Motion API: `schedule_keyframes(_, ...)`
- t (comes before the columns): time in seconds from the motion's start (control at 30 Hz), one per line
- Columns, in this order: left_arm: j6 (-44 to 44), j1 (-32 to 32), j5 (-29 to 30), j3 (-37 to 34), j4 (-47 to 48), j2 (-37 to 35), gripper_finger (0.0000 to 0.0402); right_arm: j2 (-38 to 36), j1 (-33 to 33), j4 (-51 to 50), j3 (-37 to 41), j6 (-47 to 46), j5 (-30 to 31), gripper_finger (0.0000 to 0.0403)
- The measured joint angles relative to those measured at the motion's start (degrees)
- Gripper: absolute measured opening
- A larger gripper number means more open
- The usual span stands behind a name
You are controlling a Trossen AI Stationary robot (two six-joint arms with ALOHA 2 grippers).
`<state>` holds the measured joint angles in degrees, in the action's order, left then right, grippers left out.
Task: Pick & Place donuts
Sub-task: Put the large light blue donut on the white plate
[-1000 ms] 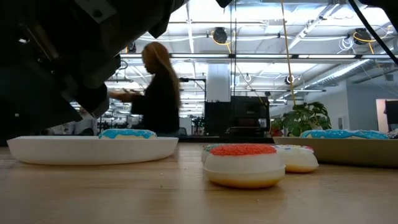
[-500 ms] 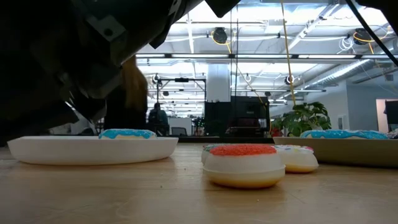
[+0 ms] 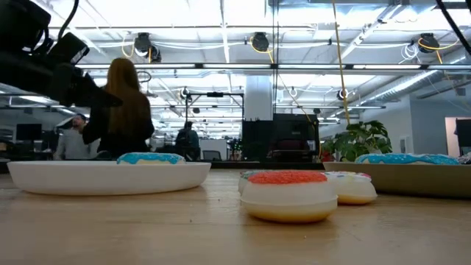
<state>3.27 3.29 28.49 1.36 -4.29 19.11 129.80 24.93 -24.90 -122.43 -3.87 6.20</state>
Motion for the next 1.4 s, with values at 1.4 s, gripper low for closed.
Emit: schedule_keyframes(1.4, -0.44, 0.0, -3.08, -0.02, -0.33, 0.0, 0.0031, -12.31, -11.03, -22.14, 0.18, -1.69, 2.03, 0.0005)
